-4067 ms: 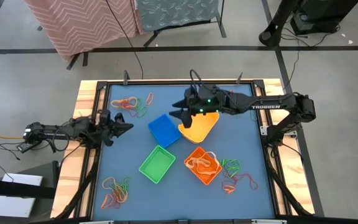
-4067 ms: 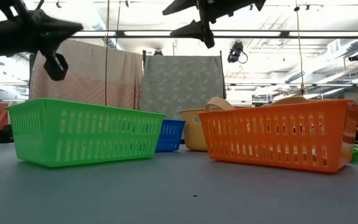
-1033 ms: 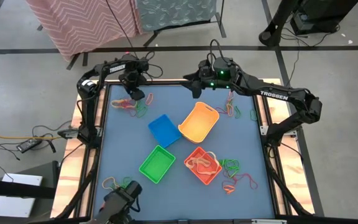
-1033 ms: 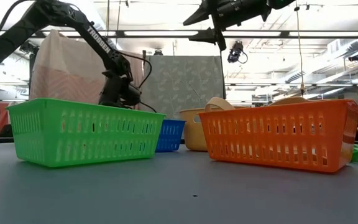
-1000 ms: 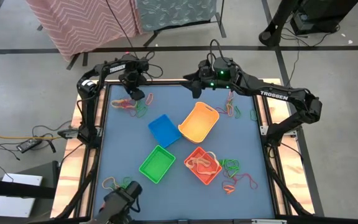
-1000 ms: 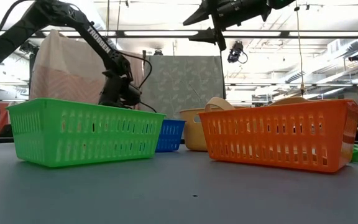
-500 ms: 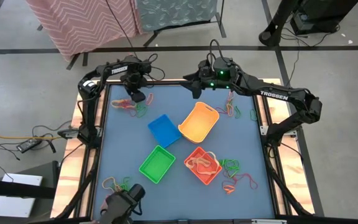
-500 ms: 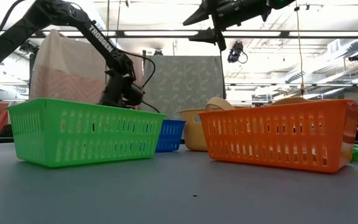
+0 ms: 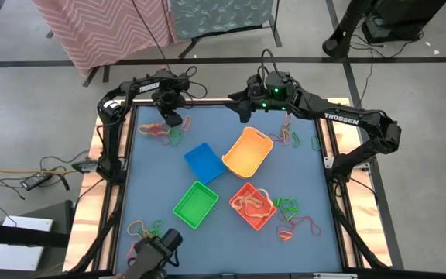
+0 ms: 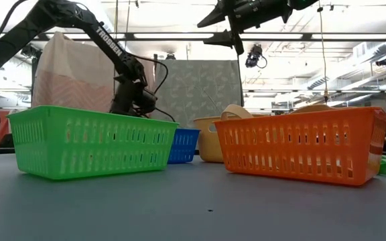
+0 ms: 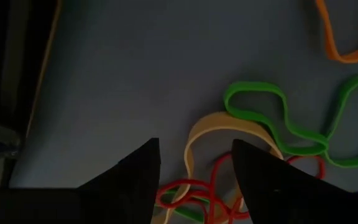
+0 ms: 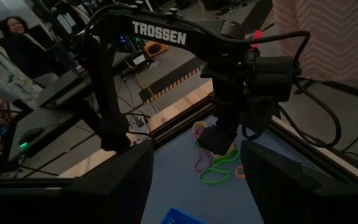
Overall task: Sort rubber bands into baskets
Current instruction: Put the yellow rubber band into the orange bin
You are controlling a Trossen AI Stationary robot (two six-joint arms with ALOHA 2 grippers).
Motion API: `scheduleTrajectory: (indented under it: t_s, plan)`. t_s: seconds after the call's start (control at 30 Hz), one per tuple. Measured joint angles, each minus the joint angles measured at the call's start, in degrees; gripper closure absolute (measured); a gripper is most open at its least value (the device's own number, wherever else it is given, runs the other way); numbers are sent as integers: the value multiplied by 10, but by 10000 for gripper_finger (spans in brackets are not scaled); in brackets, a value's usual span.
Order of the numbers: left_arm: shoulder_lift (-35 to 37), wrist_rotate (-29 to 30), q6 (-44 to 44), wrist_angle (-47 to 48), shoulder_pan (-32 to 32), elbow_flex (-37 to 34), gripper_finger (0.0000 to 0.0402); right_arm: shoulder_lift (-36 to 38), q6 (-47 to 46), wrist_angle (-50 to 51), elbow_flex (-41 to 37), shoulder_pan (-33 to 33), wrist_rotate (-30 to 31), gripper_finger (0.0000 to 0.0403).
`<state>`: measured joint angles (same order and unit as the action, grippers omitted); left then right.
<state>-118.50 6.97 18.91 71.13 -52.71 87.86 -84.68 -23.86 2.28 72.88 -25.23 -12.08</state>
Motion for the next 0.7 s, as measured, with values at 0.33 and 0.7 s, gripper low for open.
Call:
scheduleTrajectory:
  t_s: [0.33, 0.7]
  plan:
    - [0, 35, -7, 22, 3, -2, 198, 0, -1, 0, 0, 0, 5, 151]
    - [-1, 35, -8, -10, 7, -73, 198, 0, -3, 0, 0, 0, 20, 151]
